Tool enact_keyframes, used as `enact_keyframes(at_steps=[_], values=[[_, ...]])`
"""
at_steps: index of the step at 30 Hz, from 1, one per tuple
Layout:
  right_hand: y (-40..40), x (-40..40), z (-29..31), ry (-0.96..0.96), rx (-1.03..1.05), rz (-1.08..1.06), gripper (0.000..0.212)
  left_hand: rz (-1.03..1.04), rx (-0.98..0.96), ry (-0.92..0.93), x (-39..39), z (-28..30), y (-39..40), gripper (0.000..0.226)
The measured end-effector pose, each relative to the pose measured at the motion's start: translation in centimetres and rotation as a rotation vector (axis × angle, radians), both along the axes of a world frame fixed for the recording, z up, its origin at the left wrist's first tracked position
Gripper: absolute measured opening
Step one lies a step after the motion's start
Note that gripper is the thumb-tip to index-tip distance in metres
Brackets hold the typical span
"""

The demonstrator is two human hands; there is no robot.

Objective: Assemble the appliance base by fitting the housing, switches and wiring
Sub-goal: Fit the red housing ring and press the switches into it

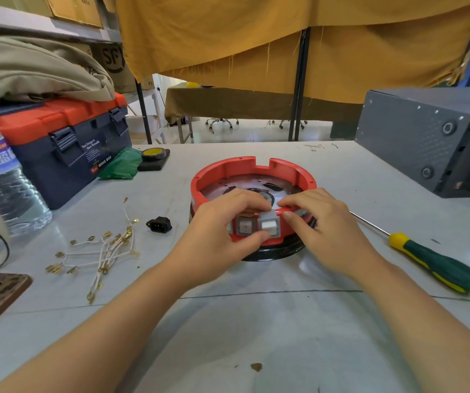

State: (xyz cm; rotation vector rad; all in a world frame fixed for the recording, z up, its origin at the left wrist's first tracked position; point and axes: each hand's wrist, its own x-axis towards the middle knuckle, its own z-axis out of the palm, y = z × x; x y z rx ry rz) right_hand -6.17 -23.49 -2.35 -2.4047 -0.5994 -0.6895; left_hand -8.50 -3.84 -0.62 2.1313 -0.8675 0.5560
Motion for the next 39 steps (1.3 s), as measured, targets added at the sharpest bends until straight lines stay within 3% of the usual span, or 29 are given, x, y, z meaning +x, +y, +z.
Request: enact_keyframes(at_steps=[18,39], values=[[-0.2,-0.5,1.0,0.175,0.001,0.094,0.03,0.149,0.128,-0.046,0.2,-1.5,-0.4,0.033],[-0.2,-0.5,1.1,0.179,-0.011,0.096,0.03,0.161,0.081,-0.109,0.1,-1.7,-0.8,0.021]])
